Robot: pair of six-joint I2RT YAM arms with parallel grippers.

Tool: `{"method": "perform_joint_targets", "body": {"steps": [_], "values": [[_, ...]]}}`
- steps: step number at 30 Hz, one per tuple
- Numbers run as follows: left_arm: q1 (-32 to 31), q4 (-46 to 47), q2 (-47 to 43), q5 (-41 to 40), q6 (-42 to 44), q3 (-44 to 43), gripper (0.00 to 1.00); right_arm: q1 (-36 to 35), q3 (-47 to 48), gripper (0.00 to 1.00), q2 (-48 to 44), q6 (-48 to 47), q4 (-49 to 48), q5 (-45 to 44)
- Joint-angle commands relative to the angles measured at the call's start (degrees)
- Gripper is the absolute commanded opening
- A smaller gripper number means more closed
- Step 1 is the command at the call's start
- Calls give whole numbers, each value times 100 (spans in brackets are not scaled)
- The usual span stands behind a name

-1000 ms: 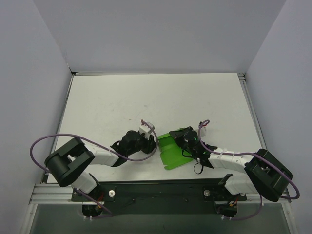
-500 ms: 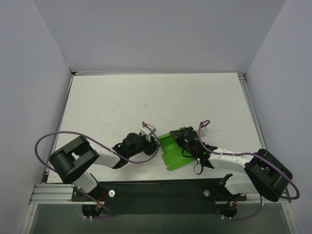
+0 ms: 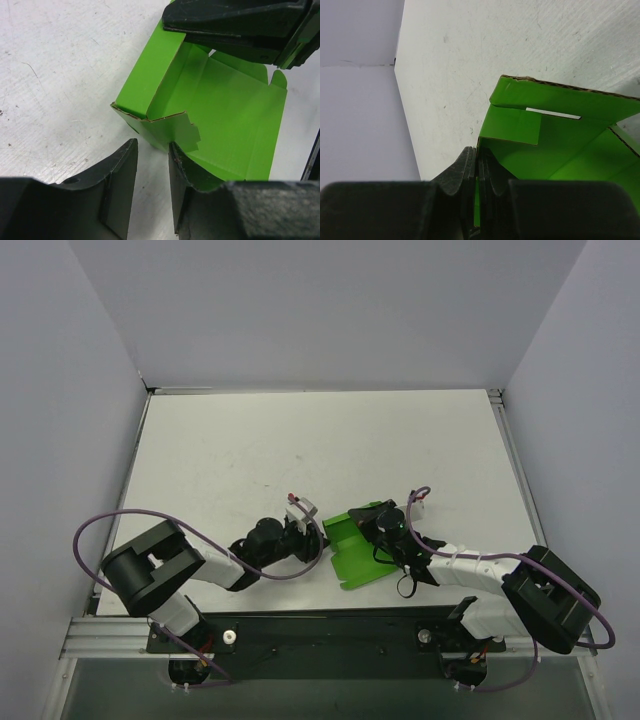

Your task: Fold the paper box

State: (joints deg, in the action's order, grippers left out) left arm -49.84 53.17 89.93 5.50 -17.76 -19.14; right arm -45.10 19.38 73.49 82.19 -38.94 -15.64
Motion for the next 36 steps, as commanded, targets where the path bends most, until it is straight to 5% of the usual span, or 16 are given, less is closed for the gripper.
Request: {"method": "perform_joint_targets", "body": {"steps": [1, 36], "values": [[-25, 616, -54, 92, -114, 6, 41, -78, -22, 0, -125, -151, 88, -88], [-183, 589, 472, -1306, -553, -178, 44, -358, -118, 0, -257, -177, 36, -404]]}}
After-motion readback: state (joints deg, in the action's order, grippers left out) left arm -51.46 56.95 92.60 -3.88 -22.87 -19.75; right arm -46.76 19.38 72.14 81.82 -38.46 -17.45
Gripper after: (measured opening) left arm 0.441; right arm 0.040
